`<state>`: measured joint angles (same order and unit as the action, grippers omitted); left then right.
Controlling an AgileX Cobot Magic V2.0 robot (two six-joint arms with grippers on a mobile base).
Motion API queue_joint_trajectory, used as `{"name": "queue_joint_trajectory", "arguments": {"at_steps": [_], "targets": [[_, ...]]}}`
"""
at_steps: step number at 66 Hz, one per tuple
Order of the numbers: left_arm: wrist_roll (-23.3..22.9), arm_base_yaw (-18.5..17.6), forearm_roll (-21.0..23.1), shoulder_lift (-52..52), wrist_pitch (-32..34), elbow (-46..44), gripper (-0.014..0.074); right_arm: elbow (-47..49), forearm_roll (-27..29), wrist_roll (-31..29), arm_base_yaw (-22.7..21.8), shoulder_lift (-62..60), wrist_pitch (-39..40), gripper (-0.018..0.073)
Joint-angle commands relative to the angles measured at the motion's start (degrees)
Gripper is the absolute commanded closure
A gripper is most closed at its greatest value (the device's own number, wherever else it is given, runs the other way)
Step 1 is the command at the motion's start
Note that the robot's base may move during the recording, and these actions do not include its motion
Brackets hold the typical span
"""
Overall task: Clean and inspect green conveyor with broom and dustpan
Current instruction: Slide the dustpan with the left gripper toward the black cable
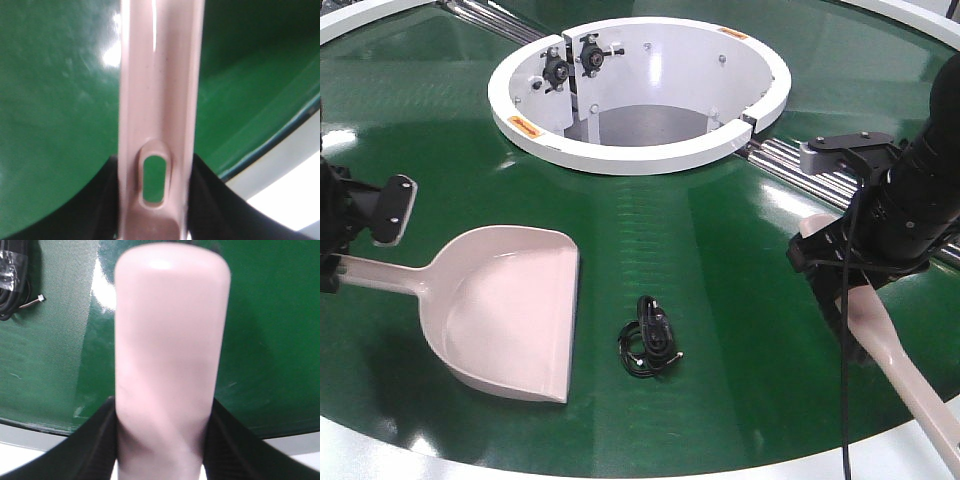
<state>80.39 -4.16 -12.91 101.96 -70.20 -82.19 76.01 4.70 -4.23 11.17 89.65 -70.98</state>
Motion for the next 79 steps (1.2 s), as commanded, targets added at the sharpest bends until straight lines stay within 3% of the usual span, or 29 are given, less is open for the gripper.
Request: {"name": "queue_joint_trajectory", "arguments": {"at_steps": [1,33,79], "targets": [[-0.7,-2.1,0.8,-2.4,-2.0,-1.6,0.0604,1.3,0.1,-0.4,0.0,-2.4,-2.9,0.0563],[-0.8,-7.2,0.9,0.6,-2.0,-1.8,0.0604,1.3,0.1,-0.4,0.0,-2.4,-2.9,0.0563],[-2.7,-9.5,5.6,2.1,-2.0,-2.0,0.0604,1.3,0.3,-0.4,0.0,-2.4,-2.9,0.0563]]}}
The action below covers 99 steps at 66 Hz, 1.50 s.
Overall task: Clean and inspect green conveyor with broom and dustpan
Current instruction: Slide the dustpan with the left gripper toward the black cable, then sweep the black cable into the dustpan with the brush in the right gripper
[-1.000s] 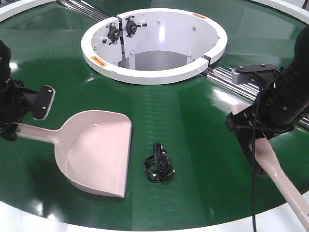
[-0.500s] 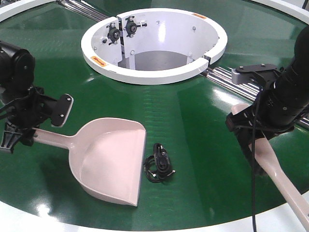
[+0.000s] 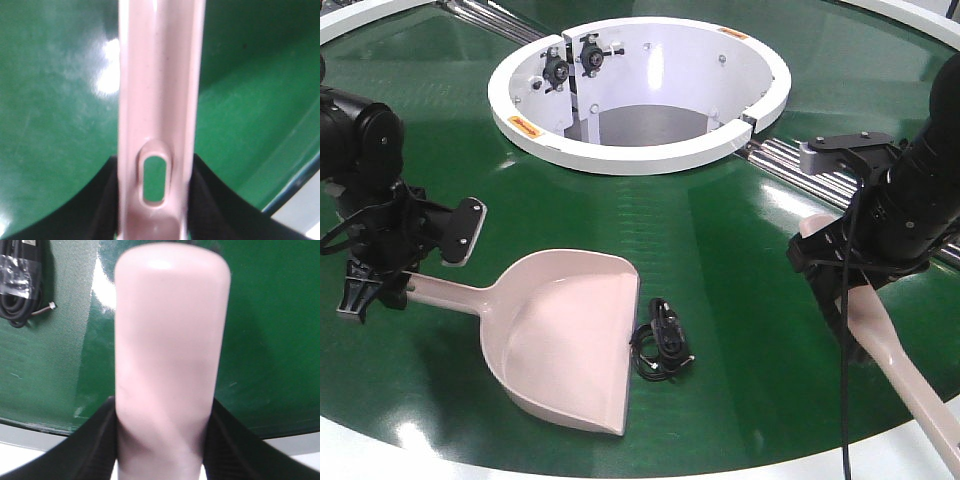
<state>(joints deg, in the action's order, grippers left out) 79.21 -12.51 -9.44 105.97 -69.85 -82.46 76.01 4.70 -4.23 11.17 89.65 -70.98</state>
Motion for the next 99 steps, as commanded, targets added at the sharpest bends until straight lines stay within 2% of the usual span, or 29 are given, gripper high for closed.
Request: {"name": "queue_joint_trajectory", "arguments": {"at_steps": [1,15,24,99], "targets": [[-1.7,-1.2,2.2,-1.8,-2.4,-1.7,0.0604,1.3,0.3,-0.4,0.0,-2.4,-2.9,0.0563],[-4.6,-1.3,6.3,0.1,-2.4,-1.7,0.0604,1.3,0.3,-0.4,0.0,-2.4,-2.9,0.0563],[-7.1,-1.3,7.1,1.1,-2.4,-2.5,0.0604,1.3,0.3,-0.4,0.0,-2.4,-2.9,0.0563],[-7.0,-1.3,7.9,1.1,-2.3,-4.9,0.0603,1.3,0.3,-0.4,0.0,-2.4,-2.9,0.0563]]}}
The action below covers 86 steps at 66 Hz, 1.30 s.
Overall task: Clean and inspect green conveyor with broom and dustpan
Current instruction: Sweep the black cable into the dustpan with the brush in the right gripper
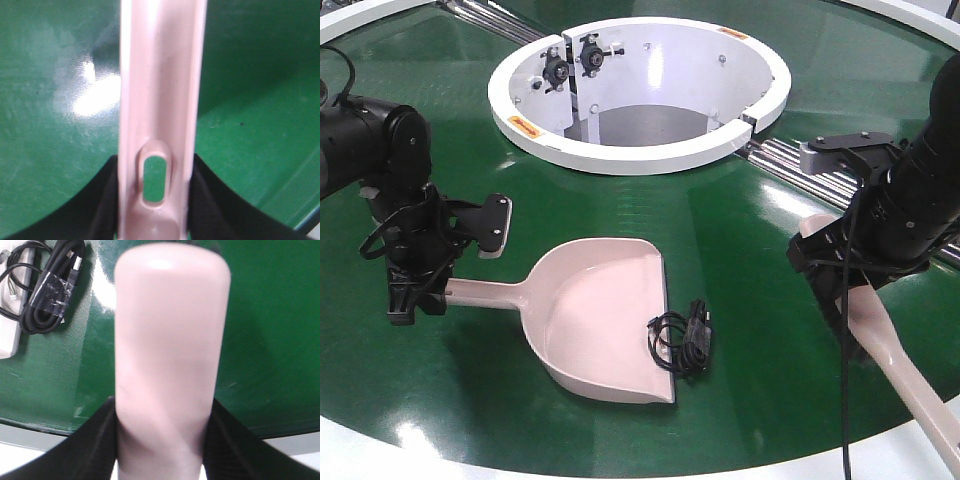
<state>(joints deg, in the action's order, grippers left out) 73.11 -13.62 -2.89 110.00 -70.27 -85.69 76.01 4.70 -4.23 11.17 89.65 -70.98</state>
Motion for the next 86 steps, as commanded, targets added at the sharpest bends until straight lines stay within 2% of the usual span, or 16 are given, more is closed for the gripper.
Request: {"name": "queue_joint_trajectory", "arguments": {"at_steps": [1,43,53,63,76,86], "targets": [[-0.9,-0.2,1.3,-2.9,-1.9,-1.7,0.0603,1.3,0.3,-0.4,0.0,-2.4,-2.9,0.0563],[-0.9,-0.2,1.3,-2.9,-1.9,-1.7,0.0603,1.3,0.4,-0.4,0.0,-2.4,-2.1,0.0563],[-0.9,-0.2,1.3,-2.9,-1.9,-1.7,0.0603,1.3,0.0,-0.6,-1.1,-1.3,2.1,0.0563],[-0.9,-0.2,1.3,-2.9,-1.9,-1.7,0.0603,1.6,0.2,2.3,-1.1,2.6,2.7,0.0563],[-0.9,-0.2,1.3,-2.9,-1.9,-1.7,0.0603,4.2,3.2,3.9,-1.1,11.1,2.7,0.0563],[-0.9,-0.2,1.3,-2.9,-1.9,-1.7,0.0603,6.8,7.9,4.2,-0.7,16.5,1.7,0.0563]]}}
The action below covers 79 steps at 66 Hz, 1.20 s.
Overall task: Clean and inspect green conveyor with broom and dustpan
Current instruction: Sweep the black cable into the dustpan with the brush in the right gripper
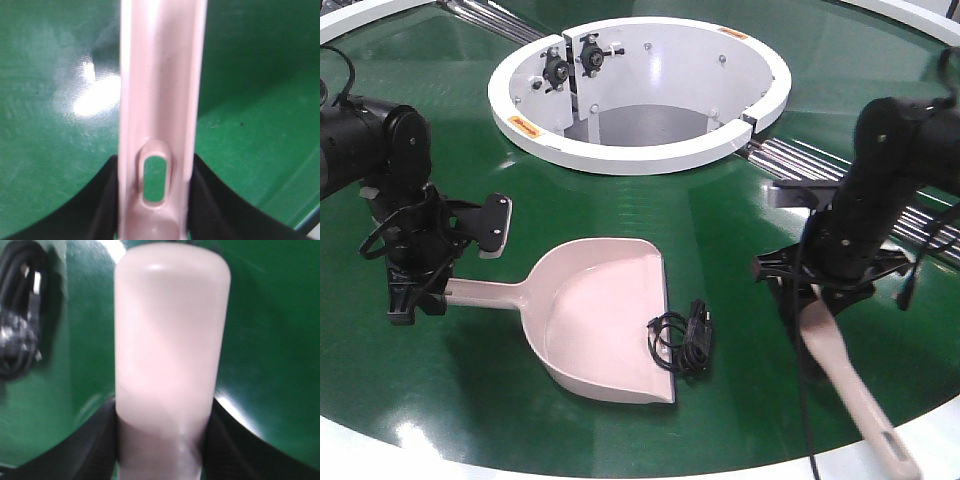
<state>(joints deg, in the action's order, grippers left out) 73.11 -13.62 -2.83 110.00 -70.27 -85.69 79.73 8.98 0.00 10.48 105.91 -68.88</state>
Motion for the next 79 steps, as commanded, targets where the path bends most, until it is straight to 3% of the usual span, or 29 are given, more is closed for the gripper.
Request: {"name": "queue_joint_trajectory", "arguments": {"at_steps": [1,27,50,79], "targets": [[-0.9,-0.2,1.3,-2.9,-1.9,-1.7,0.0603,3.3,4.0,0.0,0.1,1.0,-0.6,0.0563],[-0.9,-0.2,1.3,-2.9,-1.9,-1.7,0.0603,10.0,12.4,-0.3,5.5,10.3,-2.9,0.0563],[-0.9,-0.2,1.3,-2.9,-1.9,-1.7,0.0603,23.9,19.8,0.0,12.9,17.9,-5.0,0.0563],[-0.9,-0.2,1.3,-2.9,-1.9,-1.7,0.0603,35.3,20.4,3.5,17.3,20.2,-5.0,0.0563]]}}
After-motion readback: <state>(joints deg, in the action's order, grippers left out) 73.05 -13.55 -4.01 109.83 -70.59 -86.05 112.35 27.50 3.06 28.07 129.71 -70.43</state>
